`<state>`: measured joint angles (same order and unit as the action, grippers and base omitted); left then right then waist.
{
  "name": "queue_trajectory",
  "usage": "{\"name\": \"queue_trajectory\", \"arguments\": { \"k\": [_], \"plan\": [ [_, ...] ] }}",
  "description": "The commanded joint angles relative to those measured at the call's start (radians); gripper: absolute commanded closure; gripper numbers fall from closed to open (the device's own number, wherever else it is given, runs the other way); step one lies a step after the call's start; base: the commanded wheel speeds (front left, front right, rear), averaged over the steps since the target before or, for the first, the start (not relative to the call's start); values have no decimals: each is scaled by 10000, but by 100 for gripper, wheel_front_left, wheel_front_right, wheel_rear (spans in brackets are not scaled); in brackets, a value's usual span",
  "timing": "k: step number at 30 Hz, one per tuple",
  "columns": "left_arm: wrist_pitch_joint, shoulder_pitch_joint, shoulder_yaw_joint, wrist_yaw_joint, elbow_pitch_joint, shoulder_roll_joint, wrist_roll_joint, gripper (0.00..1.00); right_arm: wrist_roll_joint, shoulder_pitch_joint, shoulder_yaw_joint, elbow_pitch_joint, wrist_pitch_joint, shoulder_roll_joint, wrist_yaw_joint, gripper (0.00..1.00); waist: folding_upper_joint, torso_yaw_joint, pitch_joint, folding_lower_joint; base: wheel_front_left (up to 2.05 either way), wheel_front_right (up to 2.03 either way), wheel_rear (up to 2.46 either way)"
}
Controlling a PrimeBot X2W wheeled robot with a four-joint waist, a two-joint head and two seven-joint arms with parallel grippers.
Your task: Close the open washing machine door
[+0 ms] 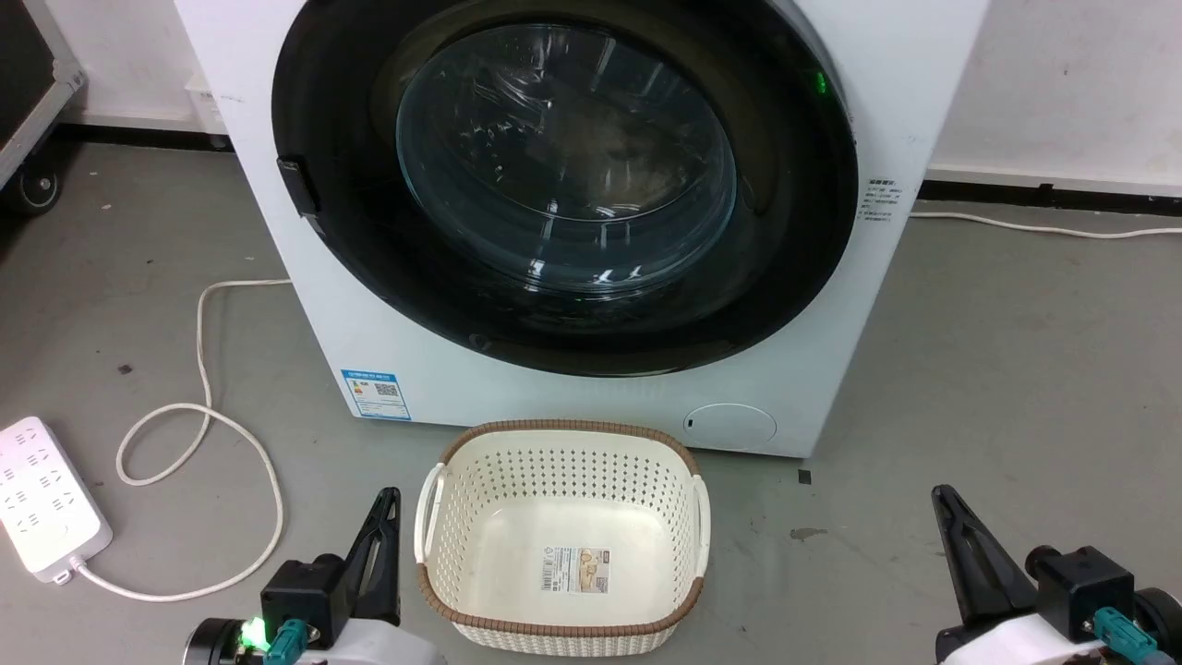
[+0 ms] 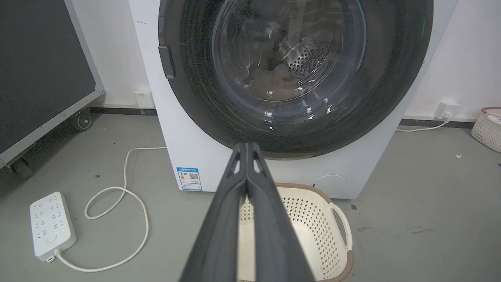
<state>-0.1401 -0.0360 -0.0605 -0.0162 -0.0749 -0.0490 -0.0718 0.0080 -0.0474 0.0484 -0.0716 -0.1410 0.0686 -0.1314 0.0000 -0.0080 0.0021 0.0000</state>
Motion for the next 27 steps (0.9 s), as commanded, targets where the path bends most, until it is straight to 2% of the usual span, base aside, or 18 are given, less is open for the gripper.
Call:
{"name": "queue_trajectory", "arguments": {
  "k": [1, 27],
  "plan": [
    [62, 147, 38, 55, 67, -6, 64, 100, -38, 166, -32, 82, 65, -51, 4, 100, 0, 2, 0, 0, 0, 0, 0],
    [634, 238, 280, 101, 359, -9, 344, 100, -56, 298, -225, 353, 640, -108, 5, 100, 0, 35, -9, 0, 0, 0, 0]
  ]
}}
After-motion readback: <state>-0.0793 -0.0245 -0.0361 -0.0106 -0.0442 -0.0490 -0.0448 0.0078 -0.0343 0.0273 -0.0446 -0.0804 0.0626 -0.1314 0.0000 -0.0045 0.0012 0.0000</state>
